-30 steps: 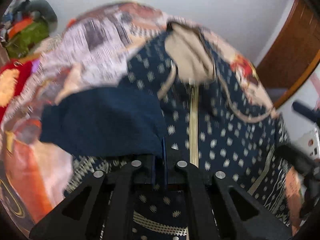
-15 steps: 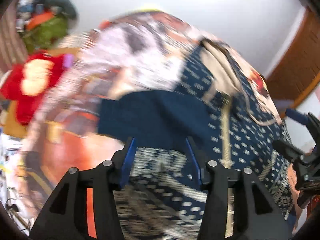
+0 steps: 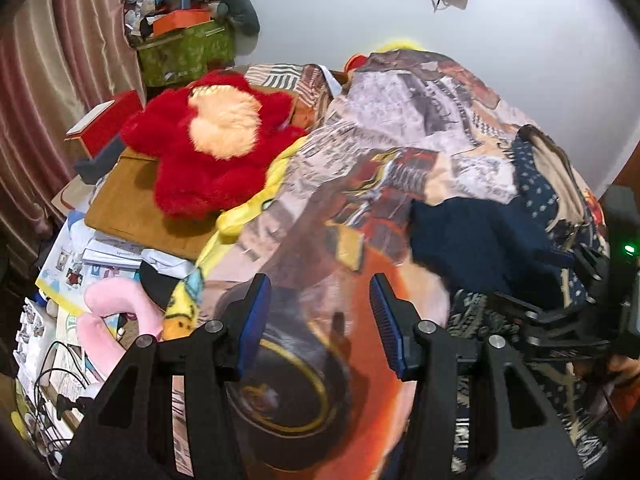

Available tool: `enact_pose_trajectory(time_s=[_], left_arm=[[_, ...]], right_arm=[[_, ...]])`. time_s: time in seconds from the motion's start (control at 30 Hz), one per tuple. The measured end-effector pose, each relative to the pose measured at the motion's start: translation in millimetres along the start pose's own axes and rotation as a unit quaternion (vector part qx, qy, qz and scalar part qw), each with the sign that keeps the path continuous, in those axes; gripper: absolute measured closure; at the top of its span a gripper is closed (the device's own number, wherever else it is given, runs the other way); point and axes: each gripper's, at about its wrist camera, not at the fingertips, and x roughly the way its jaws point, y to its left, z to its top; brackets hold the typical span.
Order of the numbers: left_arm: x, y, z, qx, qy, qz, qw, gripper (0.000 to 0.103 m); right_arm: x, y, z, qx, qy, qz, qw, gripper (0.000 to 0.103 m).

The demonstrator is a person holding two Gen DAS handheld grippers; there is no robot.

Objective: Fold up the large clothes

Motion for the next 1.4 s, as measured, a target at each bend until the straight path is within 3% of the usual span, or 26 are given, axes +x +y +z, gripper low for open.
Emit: enact_pose_trajectory(time_s=[0.2, 0.27, 0.4, 0.47, 0.57, 0.73, 1.0, 1.2, 1.4], left_arm=[[10.6, 2.7, -6.8, 0.008, -0.008, -0.012, 0.9999, 0.052], [12.9, 2.2, -8.8, 0.003, -0.008, -0.022, 0.9997, 0.052], [19.2, -5.7, -14.5, 0.011, 0.001, -0.033, 0.9994, 0.052], [21.4, -11.5, -18.0, 0.022, 0.003, -0.028, 0.9994, 0.052], [24.5, -22.2, -24.3, 0.038, 0.011, -0.021, 0.999, 0.052], [25.9, -40.0, -35.9, 0.066, 0.027, -0.028, 0.997, 0.052], [33.8, -66.7, -52.2, 0.083, 0.063, -0.032, 0.994, 0.052], [40.4, -95.8, -60.4, 0.113, 0.075, -0.038, 0.99, 0.052], [67.7, -126.1, -73.4, 0.141, 0.114, -0.034, 0.9829, 0.052]], right_arm=[[58.9, 26.3, 17.8, -0.029, 0.023, 0.0, 0.999, 0.007], [73.2, 31.4, 22.1, -0.034, 0.031, 0.001, 0.999, 0.02], [87.0, 33.9, 26.8, -0.025, 0.019, 0.002, 1.0, 0.034], [87.0, 32.0, 28.9, -0.012, 0.012, 0.018, 1.0, 0.054], [89.0, 31.7, 33.1, -0.003, 0.018, 0.023, 1.0, 0.075], [84.4, 27.8, 31.4, -0.002, 0.009, 0.016, 1.0, 0.092], [4.2, -6.5, 30.7, 0.047, -0.062, 0.037, 0.996, 0.094], [-77.8, -48.8, 17.0, 0.076, -0.118, 0.029, 0.99, 0.095], [-158.1, -94.1, -15.7, 0.1, -0.166, 0.002, 0.981, 0.095]])
